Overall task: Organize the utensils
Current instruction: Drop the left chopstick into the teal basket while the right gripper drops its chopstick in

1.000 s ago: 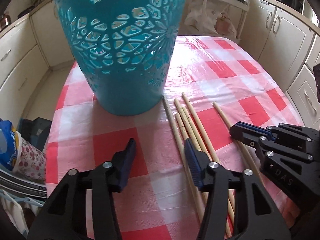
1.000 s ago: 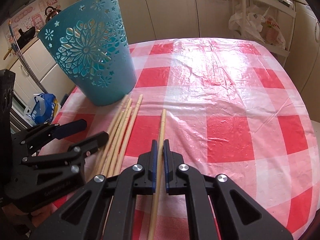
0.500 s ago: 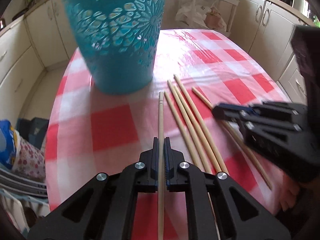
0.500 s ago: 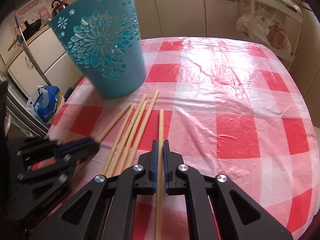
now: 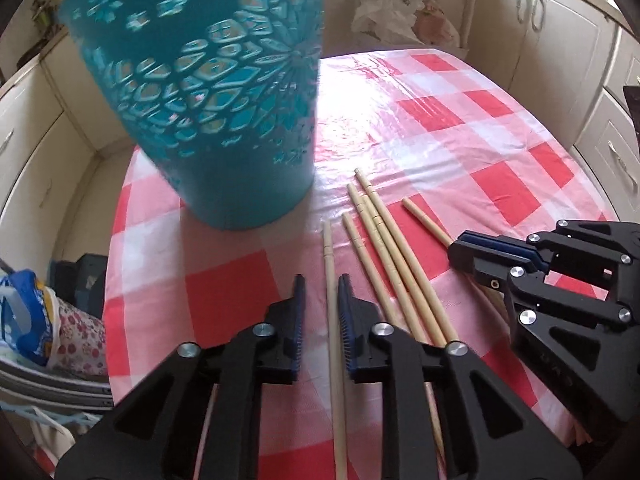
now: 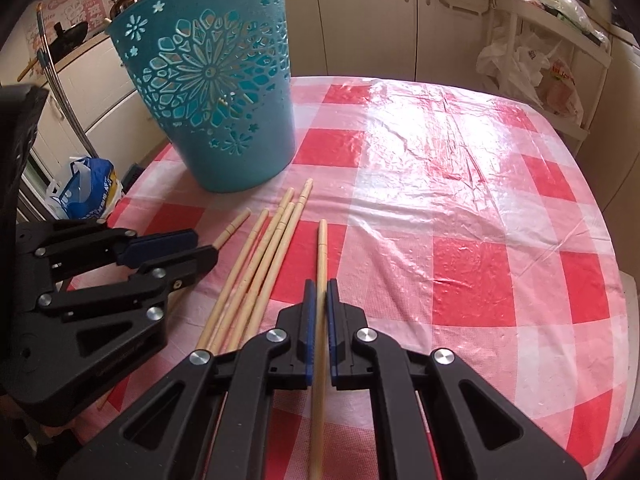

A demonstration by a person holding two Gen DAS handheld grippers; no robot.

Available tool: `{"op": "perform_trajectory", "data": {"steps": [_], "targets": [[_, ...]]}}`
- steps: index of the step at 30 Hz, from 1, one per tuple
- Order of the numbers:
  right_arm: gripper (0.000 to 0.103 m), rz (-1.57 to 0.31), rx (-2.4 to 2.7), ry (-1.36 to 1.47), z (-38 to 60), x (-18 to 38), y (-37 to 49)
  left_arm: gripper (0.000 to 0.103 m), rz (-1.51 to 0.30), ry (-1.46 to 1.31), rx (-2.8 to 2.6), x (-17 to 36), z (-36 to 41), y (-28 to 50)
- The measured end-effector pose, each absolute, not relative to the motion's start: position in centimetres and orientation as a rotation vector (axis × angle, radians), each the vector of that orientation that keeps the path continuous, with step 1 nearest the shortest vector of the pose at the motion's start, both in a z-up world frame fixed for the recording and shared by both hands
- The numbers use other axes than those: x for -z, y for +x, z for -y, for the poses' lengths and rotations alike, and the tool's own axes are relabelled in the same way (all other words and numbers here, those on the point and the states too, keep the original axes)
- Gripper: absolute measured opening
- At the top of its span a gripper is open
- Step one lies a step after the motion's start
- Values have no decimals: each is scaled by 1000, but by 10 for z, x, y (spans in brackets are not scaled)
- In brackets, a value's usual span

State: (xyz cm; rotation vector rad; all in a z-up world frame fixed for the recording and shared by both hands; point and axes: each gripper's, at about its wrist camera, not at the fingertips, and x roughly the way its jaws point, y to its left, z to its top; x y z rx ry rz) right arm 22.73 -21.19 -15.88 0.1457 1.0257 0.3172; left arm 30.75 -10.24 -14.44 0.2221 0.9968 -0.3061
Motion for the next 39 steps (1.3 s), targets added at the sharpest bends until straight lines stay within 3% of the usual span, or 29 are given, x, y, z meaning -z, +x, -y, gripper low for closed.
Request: {"op": "perform_trajectory", "data": {"steps": [7,14,23,30,39], "targets": [[6,-950,-332,428,253,152,229,5,-920,177,373,121,97,286],[6,-857,-324,571,275,141,228,5,-666,-12,473,31,60,260],[6,-755,-301,620,289,125,222,5,-319,-183,369,-66,16,291],[6,-708,-286,620,291,118,219,5,-203,-264,260,-88,11,343],[6,-706,-287,631,293,120,218,5,-178,-280,131,-70,29,394]]}}
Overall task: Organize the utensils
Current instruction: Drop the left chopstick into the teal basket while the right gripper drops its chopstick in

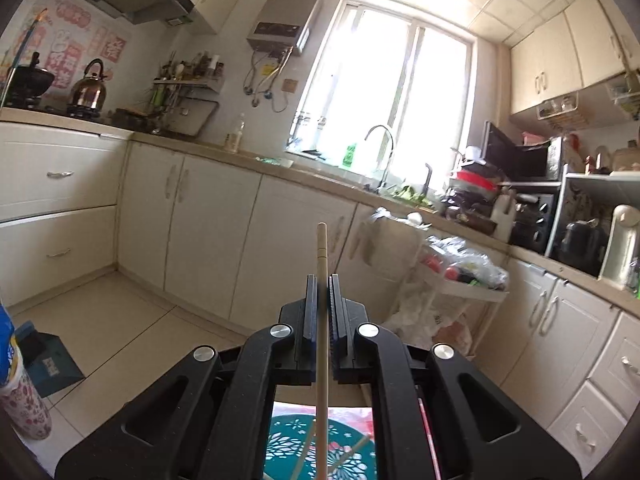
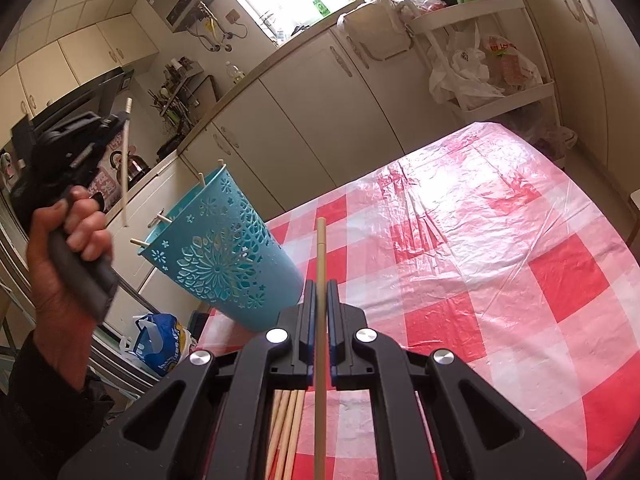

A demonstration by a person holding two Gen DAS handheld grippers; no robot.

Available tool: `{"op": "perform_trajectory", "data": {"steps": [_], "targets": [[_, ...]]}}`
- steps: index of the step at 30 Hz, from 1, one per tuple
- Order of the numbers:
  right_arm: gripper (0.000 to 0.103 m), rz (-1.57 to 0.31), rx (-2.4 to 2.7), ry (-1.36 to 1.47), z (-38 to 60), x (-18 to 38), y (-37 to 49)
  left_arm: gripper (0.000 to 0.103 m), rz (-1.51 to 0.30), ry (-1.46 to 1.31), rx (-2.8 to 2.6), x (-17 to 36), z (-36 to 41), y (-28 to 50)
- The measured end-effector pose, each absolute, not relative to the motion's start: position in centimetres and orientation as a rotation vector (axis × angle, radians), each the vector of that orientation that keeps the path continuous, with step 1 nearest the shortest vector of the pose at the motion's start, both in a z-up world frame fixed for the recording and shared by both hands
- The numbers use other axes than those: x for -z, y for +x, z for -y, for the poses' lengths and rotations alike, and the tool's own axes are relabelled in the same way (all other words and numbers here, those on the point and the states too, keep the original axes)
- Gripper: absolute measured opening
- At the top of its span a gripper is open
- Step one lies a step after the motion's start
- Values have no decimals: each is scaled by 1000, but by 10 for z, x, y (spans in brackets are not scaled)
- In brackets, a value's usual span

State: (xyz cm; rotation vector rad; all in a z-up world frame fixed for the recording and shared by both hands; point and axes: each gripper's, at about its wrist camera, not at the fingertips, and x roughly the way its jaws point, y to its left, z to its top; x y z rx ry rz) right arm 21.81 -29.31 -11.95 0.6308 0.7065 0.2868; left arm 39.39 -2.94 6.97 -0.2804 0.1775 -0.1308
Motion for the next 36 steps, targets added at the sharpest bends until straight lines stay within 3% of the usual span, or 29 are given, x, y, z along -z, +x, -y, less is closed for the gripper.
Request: {"op": "perform_trajectory", "data": {"steps": [15,18,20,36], "targets": [[6,-693,-300,623,291,117,217,7,-356,-206,135,-17,23,385],[6,-665,-312,616,290,111,214,19,-362,-223,131,-17,8,365],[6,-641,-322,616,289,104,214,36,-353,-253,115,-15,-10,342],[6,-271,-337,540,208,-45,306,50,-467,-212,102,50,-52,225]]}}
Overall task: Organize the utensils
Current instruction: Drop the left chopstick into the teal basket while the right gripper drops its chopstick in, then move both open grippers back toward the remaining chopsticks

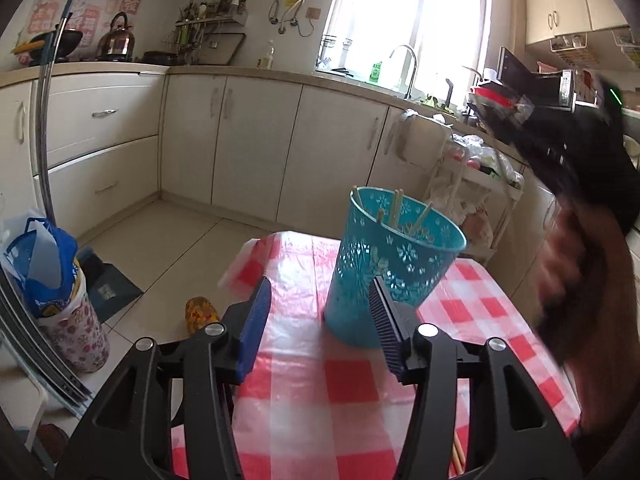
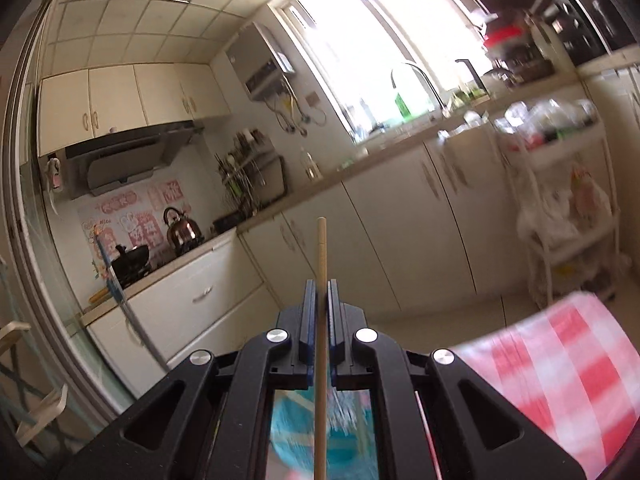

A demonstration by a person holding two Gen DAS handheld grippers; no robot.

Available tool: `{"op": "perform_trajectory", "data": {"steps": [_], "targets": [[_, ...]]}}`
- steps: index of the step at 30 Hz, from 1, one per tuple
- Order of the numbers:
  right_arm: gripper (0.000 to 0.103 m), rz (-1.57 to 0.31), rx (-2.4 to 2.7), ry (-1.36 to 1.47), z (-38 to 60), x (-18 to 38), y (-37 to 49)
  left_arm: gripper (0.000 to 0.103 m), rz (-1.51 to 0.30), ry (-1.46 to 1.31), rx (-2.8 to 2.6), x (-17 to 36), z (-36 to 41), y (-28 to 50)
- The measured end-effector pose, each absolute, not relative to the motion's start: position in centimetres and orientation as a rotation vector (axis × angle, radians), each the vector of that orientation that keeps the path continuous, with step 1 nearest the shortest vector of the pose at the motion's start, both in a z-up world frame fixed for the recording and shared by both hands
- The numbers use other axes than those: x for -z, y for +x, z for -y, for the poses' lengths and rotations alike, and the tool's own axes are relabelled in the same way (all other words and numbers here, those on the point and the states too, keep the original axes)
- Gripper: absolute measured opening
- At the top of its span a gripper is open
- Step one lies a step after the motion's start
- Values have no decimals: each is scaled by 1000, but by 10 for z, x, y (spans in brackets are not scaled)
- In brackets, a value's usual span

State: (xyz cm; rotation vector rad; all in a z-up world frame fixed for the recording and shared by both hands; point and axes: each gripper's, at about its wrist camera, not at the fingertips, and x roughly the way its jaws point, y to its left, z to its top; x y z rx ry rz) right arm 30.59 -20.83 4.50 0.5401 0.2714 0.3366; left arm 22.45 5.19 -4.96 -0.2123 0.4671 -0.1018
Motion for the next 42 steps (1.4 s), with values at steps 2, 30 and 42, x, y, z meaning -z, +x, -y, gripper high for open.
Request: {"op": "perform_trajectory", "data": {"steps": [2,30,42], "targets": [[6,-262,-310,522,199,-50,325,50,-477,-220,110,50,-55,224],[6,-471,-284,368,167,0,328,52,-509,-182,80,39,-57,218],[17,-641,-190,371,241,60,210,60,-649,-173,89,75,-48,216]]}}
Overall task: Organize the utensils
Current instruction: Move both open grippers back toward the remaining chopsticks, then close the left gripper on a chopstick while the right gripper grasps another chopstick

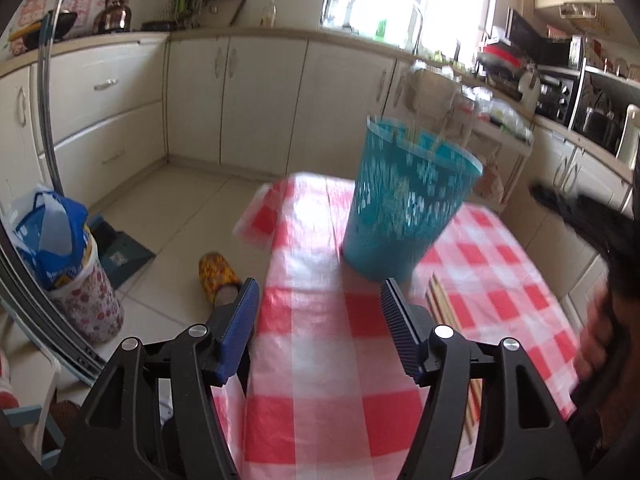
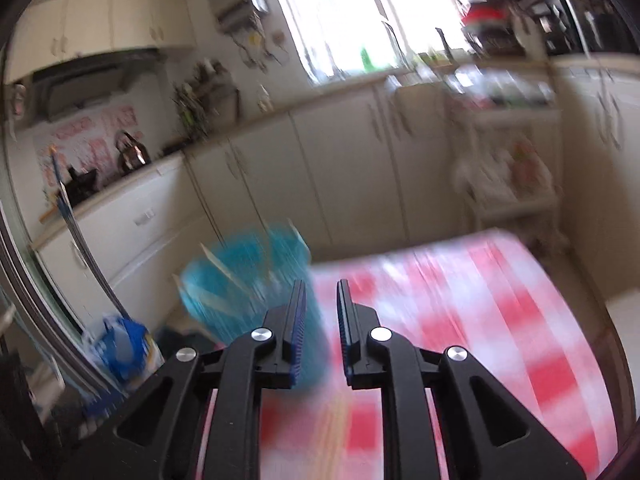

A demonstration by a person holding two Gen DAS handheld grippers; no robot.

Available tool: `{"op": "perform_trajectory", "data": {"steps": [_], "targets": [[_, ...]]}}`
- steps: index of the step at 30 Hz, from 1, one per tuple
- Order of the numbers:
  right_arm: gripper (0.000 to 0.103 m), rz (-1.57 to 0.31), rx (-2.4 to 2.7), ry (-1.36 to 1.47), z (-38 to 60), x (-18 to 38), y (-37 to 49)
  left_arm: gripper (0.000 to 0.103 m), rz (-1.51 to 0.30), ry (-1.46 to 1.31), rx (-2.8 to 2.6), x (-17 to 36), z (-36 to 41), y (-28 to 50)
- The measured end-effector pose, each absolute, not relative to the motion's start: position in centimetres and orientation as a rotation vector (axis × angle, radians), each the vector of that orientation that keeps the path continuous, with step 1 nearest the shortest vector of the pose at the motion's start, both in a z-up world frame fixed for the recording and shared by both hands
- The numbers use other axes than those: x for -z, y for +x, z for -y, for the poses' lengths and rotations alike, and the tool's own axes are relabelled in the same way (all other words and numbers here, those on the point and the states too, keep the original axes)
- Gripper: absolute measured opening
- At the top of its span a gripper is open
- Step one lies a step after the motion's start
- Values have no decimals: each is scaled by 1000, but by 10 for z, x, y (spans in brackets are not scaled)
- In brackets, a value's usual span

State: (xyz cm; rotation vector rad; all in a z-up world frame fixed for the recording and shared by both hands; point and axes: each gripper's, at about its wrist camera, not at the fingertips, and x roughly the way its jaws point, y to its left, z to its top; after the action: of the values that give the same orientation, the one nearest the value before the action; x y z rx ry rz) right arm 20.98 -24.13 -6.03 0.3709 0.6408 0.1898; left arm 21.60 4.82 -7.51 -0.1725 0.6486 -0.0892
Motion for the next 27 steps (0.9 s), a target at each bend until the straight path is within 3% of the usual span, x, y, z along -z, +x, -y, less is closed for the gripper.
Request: {"op": "perform_trajectory", "data": {"steps": [7,20,27], "targets": [[17,-851,-228,370,233,123,191,66,-754,-124,103,109,-30,213],[16,-995,-240,195,188,155,219,72,-811,-107,86,129,-25,213],[8,-1017,-223,109,190,153,196,73,-819,-112,87,130,-25,212]]}}
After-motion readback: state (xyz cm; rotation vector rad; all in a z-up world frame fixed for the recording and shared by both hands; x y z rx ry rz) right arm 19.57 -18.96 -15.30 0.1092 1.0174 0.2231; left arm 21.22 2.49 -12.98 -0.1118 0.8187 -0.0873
